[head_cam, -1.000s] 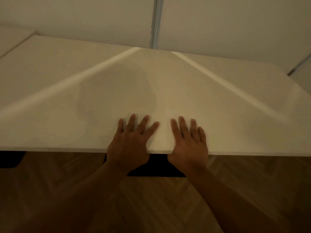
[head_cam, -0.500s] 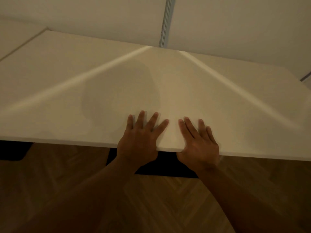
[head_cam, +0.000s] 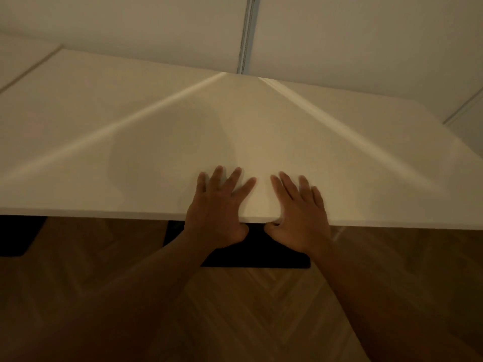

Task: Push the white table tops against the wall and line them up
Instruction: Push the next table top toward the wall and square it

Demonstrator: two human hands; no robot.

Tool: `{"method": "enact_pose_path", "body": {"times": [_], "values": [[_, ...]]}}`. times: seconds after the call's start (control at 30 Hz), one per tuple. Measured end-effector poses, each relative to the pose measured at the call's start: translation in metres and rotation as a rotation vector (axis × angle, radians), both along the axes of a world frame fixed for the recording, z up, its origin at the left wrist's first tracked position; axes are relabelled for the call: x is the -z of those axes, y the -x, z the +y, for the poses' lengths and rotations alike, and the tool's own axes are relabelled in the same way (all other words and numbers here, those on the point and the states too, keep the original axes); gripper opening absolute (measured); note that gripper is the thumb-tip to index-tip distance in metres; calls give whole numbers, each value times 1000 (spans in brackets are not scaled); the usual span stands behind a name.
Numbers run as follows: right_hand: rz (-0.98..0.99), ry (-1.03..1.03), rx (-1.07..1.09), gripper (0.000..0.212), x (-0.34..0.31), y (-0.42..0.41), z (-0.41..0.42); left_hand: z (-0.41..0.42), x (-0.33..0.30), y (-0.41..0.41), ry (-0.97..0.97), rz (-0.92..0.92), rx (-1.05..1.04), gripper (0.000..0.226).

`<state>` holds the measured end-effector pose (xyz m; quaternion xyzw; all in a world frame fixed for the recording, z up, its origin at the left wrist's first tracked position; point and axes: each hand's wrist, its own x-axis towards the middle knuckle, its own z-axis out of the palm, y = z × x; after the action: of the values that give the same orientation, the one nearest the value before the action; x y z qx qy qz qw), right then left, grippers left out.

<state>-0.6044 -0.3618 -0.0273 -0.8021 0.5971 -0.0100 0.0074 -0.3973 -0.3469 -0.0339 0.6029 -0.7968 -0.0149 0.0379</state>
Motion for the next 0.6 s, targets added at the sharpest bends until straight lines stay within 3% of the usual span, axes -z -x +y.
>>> {"method": "enact_pose_path", "body": {"times": [0.07, 0.13, 0.23, 0.3, 0.37, 0.5, 0.6], "values": [[-120, -177, 37, 94, -14, -6, 0, 0, -17, -8, -59, 47, 24, 95], [-300, -237, 111, 83, -22, -21, 4, -8, -37, -19, -133, 172, 10, 76], [-589, -7, 227, 73, -24, -58, 7, -26, -55, -39, -219, 375, -95, 53], [-664, 67, 244, 56, -25, -85, 0, -34, -54, -62, -169, 444, -174, 48], [-645, 23, 200, 44, -29, -109, -10, -38, -46, -89, -81, 371, -236, 46], [-380, -98, 102, 64, -25, -148, -28, -47, -30, -128, -12, 262, -246, 48], [-247, -34, 73, 60, -20, -166, -49, -62, -27, -139, 37, 213, -210, 51]]}}
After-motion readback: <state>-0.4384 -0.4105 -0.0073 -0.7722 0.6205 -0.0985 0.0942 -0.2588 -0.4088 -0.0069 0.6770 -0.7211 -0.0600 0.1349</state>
